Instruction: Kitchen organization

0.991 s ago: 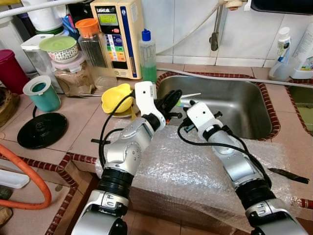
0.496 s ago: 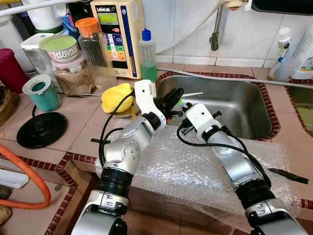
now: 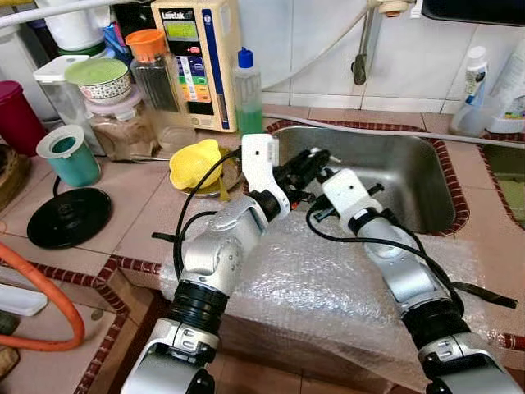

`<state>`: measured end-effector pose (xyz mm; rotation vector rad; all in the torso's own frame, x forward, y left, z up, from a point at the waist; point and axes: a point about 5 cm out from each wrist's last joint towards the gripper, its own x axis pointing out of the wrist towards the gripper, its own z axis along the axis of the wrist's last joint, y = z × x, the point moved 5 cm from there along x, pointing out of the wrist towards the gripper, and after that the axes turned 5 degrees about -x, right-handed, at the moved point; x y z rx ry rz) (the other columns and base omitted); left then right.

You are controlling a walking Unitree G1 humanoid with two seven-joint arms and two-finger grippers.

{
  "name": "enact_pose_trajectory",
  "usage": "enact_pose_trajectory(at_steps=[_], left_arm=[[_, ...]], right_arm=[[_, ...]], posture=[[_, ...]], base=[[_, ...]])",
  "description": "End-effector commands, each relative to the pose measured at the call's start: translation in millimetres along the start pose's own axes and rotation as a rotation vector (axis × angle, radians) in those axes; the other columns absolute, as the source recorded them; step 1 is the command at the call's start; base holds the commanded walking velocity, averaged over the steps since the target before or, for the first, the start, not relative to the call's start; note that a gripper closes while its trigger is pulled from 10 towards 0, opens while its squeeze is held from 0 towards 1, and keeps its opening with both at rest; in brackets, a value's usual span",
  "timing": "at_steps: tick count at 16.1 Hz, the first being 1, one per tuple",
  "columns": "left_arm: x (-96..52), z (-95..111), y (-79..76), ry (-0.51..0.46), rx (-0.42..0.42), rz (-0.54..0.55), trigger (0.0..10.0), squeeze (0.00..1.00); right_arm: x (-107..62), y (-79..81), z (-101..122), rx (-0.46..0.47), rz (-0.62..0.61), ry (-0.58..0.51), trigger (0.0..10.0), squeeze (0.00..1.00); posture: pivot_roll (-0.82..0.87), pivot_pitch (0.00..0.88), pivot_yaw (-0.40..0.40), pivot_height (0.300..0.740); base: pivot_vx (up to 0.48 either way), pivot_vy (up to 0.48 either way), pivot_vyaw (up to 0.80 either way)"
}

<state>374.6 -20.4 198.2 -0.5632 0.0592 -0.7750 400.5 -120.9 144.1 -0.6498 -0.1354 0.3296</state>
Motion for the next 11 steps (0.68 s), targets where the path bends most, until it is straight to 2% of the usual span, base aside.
enact_pose_trajectory(at_steps=[1, 4, 7, 8, 10, 11], left_arm=[[2.5, -5, -6.8, 0.009, -0.005, -0.015, 10.0, 1.00], [-5.8, -11, -2.3, 0.046, 0.025, -0.020, 10.0, 1.00], [-26.0, -16, 19.0, 0.086, 0.066, 0.027, 10.0, 1.00], [-36.0, -20, 29.1, 0.105, 0.080, 0.053, 10.0, 1.00], [-46.8, -24, 38.9, 0.124, 0.109, 0.086, 10.0, 1.00], [-49.3, -24, 40.9, 0.128, 0.111, 0.093, 10.0, 1.00]], right_arm=[[1.3, -2.1, 2, 0.017, -0.012, -0.005, 0.0, 0.00], [0.8, -4.1, -6, -0.033, 0.002, 0.027, 0.0, 0.00], [2.3, -21.0, -23, -0.073, 0.000, 0.089, 0.0, 0.00], [2.0, -30.9, -33, -0.095, -0.003, 0.132, 0.0, 0.00], [-1.6, -45.8, -52, -0.130, -0.011, 0.231, 0.0, 0.00], [-3.9, -51.3, -59, -0.127, -0.018, 0.268, 2.4, 0.00]], posture=[[-0.10, 0.000, 0.094, 0.740], [-0.09, 0.000, 0.095, 0.740], [-0.08, 0.000, 0.093, 0.740], [-0.07, 0.000, 0.088, 0.740], [-0.06, 0.000, 0.083, 0.740], [-0.06, 0.000, 0.081, 0.740]], base=[[0.000, 0.000, 0.00], [0.000, 0.000, 0.00], [0.000, 0.000, 0.00], [0.000, 0.000, 0.00], [0.000, 0.000, 0.00], [0.000, 0.000, 0.00]])
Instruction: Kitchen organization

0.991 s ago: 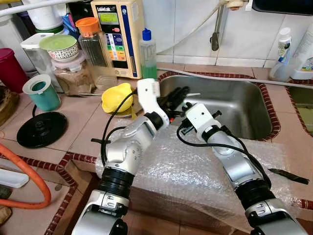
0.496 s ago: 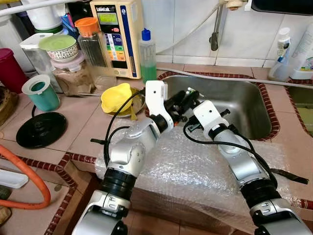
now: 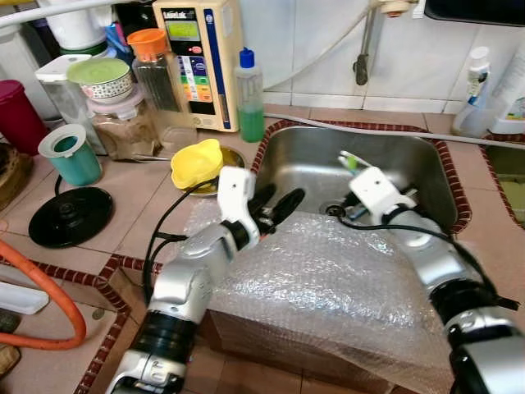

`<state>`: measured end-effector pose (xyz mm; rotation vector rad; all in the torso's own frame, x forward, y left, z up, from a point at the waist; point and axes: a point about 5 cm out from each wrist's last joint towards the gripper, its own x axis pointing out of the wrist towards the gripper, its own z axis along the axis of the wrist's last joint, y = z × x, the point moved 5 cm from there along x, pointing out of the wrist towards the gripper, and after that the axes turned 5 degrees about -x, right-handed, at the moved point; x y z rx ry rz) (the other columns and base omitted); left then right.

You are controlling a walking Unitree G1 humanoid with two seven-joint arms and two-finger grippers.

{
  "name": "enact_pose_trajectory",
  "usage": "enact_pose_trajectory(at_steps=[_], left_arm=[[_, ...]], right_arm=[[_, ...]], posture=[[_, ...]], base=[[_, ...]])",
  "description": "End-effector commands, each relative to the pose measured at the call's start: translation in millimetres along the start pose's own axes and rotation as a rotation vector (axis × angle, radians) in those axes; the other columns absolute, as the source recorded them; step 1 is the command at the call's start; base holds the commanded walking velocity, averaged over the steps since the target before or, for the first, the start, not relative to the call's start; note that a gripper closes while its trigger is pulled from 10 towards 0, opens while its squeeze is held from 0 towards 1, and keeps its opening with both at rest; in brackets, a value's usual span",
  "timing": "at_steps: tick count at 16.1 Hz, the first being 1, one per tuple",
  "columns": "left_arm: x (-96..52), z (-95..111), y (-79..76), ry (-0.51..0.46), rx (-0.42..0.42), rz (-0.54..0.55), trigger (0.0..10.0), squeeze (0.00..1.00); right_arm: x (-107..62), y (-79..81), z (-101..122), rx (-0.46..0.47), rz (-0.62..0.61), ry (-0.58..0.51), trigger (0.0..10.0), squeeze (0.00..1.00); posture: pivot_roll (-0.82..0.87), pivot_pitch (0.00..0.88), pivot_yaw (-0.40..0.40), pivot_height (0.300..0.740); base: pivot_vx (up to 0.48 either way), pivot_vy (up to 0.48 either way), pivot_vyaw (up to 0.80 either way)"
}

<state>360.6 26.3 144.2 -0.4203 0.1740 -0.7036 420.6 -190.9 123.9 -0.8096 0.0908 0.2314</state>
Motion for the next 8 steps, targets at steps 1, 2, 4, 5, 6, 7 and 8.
enact_pose_trajectory(at_steps=[1, 2, 4, 5, 6, 7, 8], left_arm=[[-2.3, 3, -1.7, 0.002, 0.031, -0.007, 10.0, 1.00], [-3.3, 2, 0.1, 0.007, 0.039, -0.001, 10.0, 1.00], [-7.3, -1, 4.5, 0.022, 0.058, 0.019, 10.0, 1.00], [-8.8, -3, 5.1, 0.033, 0.070, 0.021, 10.0, 1.00], [-9.9, -5, 5.3, 0.035, 0.067, 0.025, 10.0, 1.00], [-10.1, -5, 5.3, 0.036, 0.068, 0.024, 10.0, 1.00], [-10.0, -5, 5.2, 0.037, 0.068, 0.025, 10.0, 1.00]], right_arm=[[0.9, -7.9, -7, 0.008, -0.007, 0.042, 4.1, 0.00], [0.2, -8.1, -13, 0.012, 0.000, 0.070, 6.5, 0.00], [-2.6, -6.0, -30, 0.041, 0.024, 0.142, 10.0, 0.00], [-3.3, -3.2, -34, 0.071, 0.041, 0.160, 10.0, 0.00], [-6.5, 4.7, -45, 0.088, 0.072, 0.199, 10.0, 0.15], [-7.6, 7.6, -47, 0.101, 0.078, 0.207, 10.0, 1.00], [-8.8, 12.9, -49, 0.142, 0.089, 0.209, 10.0, 1.00]], posture=[[-0.06, 0.000, 0.081, 0.740], [-0.06, 0.000, 0.081, 0.740], [-0.05, 0.000, 0.075, 0.740], [-0.05, 0.000, 0.075, 0.740], [-0.05, 0.000, 0.076, 0.740], [-0.05, 0.000, 0.078, 0.740], [-0.05, 0.000, 0.078, 0.740]], base=[[0.000, 0.000, 0.00], [0.000, 0.000, 0.00], [0.000, 0.000, 0.00], [0.000, 0.000, 0.00], [0.000, 0.000, 0.00], [0.000, 0.000, 0.00], [0.000, 0.000, 0.00]])
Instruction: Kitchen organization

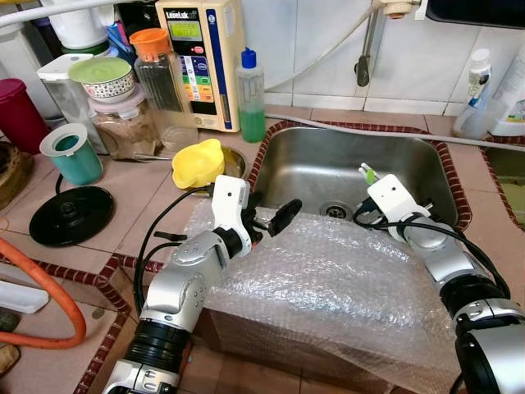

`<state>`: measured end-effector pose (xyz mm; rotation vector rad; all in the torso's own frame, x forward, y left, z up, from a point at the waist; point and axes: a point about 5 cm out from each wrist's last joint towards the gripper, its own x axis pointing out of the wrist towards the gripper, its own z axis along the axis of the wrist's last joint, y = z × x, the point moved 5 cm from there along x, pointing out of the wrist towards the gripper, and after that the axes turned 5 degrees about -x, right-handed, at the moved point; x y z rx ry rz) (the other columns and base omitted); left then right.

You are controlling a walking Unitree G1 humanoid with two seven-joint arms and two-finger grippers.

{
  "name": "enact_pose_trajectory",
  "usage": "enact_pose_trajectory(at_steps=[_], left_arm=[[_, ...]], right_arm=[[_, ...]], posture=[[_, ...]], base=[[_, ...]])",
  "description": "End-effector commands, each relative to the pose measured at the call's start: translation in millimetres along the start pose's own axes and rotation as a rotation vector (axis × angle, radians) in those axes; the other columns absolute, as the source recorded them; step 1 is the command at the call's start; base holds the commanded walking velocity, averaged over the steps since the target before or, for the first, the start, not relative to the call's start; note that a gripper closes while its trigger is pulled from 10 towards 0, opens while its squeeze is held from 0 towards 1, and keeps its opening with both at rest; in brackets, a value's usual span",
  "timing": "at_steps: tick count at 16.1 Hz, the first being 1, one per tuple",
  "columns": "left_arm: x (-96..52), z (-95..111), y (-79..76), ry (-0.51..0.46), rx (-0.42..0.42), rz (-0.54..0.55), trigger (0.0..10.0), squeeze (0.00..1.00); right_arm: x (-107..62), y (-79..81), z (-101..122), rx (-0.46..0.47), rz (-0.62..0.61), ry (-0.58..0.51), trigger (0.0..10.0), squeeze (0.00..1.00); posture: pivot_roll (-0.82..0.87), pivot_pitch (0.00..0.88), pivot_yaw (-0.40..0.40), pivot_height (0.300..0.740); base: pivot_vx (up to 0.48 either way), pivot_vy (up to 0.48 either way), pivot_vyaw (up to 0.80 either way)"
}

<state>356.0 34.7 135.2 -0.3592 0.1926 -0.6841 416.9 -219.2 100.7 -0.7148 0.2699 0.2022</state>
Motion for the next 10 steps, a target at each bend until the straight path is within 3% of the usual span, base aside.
enact_pose_trajectory(at_steps=[1, 6, 10], left_arm=[[-1.0, 2, -1.8, 0.004, 0.020, -0.004, 10.0, 1.00], [2.5, 5, -0.7, -0.006, 0.023, 0.003, 10.0, 1.00], [5.2, 12, 2.6, -0.034, 0.028, 0.026, 10.0, 1.00]], right_arm=[[-1.7, 16.5, -16, 0.044, 0.051, 0.052, 10.0, 1.00], [-4.3, 29.9, -24, 0.162, 0.060, 0.056, 10.0, 1.00], [-6.0, 10.9, -18, 0.181, -0.003, 0.007, 10.0, 1.00]], posture=[[-0.05, 0.000, 0.079, 0.740], [-0.07, 0.000, 0.084, 0.740], [-0.07, 0.000, 0.087, 0.740]], base=[[0.000, 0.000, 0.00], [0.000, 0.000, 0.00], [0.000, 0.000, 0.00]])
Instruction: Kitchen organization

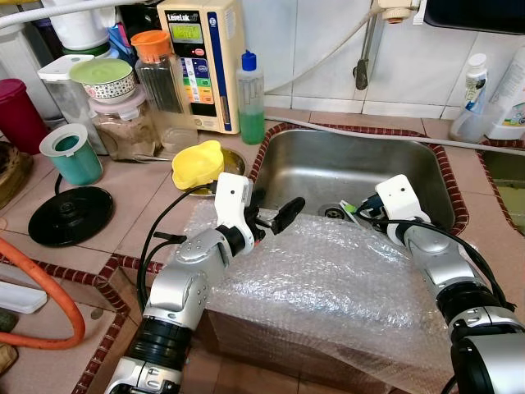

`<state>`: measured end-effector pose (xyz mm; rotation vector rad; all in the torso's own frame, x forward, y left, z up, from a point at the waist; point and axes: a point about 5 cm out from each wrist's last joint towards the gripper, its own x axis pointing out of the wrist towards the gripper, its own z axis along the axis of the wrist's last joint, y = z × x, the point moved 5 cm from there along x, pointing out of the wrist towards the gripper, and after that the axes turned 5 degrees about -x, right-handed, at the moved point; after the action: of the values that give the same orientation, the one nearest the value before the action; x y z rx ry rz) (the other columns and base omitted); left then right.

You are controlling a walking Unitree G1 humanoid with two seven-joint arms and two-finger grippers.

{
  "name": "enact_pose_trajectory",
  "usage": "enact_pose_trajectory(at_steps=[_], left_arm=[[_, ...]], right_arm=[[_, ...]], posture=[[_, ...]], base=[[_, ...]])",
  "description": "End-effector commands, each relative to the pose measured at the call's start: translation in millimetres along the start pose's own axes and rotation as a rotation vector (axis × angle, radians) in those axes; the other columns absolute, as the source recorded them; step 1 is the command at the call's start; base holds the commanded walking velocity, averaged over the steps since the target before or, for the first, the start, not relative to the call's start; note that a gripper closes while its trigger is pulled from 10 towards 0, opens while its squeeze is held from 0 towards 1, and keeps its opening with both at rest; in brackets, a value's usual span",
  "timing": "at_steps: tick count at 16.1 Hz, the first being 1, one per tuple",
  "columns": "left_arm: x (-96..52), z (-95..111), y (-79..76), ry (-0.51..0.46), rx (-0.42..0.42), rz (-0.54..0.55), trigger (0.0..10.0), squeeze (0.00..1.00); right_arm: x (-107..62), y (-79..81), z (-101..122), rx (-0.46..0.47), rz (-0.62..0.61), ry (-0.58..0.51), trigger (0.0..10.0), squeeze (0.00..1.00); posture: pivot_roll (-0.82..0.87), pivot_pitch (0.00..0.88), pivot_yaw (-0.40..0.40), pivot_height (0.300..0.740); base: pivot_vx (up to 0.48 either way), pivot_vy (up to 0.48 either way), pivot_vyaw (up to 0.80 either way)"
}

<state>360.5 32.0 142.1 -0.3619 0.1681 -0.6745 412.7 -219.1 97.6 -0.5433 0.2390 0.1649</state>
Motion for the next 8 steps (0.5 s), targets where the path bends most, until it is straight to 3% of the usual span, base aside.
enact_pose_trajectory(at_steps=[1, 3, 4, 8], left_arm=[[0.9, 11, 9.7, -0.034, 0.021, 0.050, 10.0, 1.00], [-0.7, 29, 28.3, -0.109, -0.003, 0.139, 10.0, 1.00], [-1.5, 33, 33.4, -0.124, -0.004, 0.162, 10.0, 1.00], [-21.1, 60, 88.9, -0.238, 0.022, 0.460, 10.0, 1.00]], right_arm=[[-3.3, 1.1, -9, 0.015, -0.002, 0.018, 10.0, 1.00], [-0.8, 6.4, 14, 0.074, 0.013, -0.072, 10.0, 1.00], [-0.7, 9.1, 21, 0.062, 0.021, -0.099, 10.0, 1.00], [-12.6, 33.8, 72, 0.108, 0.103, -0.312, 10.0, 1.00]], posture=[[-0.07, 0.000, 0.085, 0.740], [-0.07, 0.000, 0.082, 0.740], [-0.07, 0.000, 0.080, 0.740], [-0.07, 0.000, 0.081, 0.740]], base=[[0.000, 0.000, 0.00], [0.000, 0.000, 0.00], [0.000, 0.000, 0.00], [0.000, 0.000, 0.00]])
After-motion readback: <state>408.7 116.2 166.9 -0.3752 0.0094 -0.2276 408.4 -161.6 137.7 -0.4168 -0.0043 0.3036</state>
